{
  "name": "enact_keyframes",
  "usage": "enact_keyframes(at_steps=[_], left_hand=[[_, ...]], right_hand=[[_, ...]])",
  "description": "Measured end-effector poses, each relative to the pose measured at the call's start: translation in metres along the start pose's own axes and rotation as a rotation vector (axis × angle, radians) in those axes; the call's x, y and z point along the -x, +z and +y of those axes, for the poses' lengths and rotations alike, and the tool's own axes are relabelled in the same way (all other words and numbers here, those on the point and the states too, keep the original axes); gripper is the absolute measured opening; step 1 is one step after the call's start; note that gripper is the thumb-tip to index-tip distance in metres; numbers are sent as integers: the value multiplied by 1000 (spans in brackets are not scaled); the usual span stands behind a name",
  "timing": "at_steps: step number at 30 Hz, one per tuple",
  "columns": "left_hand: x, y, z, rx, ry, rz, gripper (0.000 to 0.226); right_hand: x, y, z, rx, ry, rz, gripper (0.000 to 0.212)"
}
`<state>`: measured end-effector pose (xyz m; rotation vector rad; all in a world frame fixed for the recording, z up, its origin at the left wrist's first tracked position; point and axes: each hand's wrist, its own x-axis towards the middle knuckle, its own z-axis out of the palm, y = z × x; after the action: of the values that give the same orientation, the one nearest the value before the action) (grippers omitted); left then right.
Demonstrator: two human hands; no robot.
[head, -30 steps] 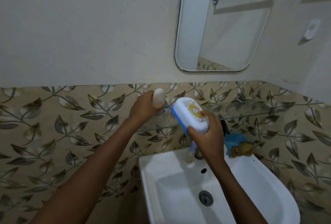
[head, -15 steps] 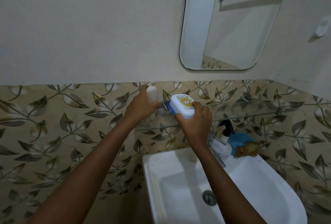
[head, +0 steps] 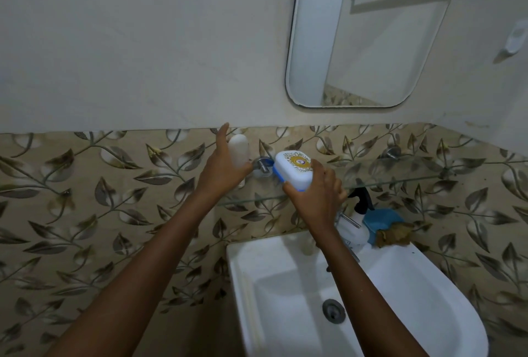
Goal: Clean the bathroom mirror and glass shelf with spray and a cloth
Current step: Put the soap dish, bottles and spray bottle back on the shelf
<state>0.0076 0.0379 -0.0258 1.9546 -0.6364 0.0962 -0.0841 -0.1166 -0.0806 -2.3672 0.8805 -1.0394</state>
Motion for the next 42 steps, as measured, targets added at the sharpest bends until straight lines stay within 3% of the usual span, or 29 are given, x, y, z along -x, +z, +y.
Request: enact_keyframes(at_steps=[3, 6, 9, 11, 13, 16, 17, 24, 30, 34, 38, 42], left_hand=[[14, 11, 12, -133, 164, 212, 84], [37, 34, 33, -130, 464, 347, 63], [64, 67, 43, 65, 613, 229, 40], [78, 93, 35, 28, 646, 125, 24], [85, 122, 15, -34, 547, -14, 19], [78, 159, -21, -61, 186, -280, 15], [75, 167, -31, -72, 160, -333, 17], [45, 213, -45, -372, 216, -458, 28], [42, 230, -46, -558, 211, -413, 26], [41, 227, -25, -469, 190, -410, 24], [46, 210, 11, -314, 275, -435, 22], [53, 190, 40, -230, 380, -447, 26]], right_hand=[[4, -5, 8, -46, -2, 23, 83], [11, -13, 25, -169, 30, 127, 71], [17, -21, 48, -231, 71, 238, 45], [20, -24, 67, -270, 130, 238, 28], [22, -24, 88, -288, 227, 162, 24], [27, -18, 112, -288, 277, 14, 28], [28, -16, 115, -291, 277, -36, 29], [31, 5, 129, -267, 267, -242, 18], [31, 6, 142, -236, 226, -285, 13], [31, -1, 150, -234, 268, -305, 14], [30, -9, 147, -291, 281, -380, 34], [34, -26, 138, -396, 254, -312, 23]])
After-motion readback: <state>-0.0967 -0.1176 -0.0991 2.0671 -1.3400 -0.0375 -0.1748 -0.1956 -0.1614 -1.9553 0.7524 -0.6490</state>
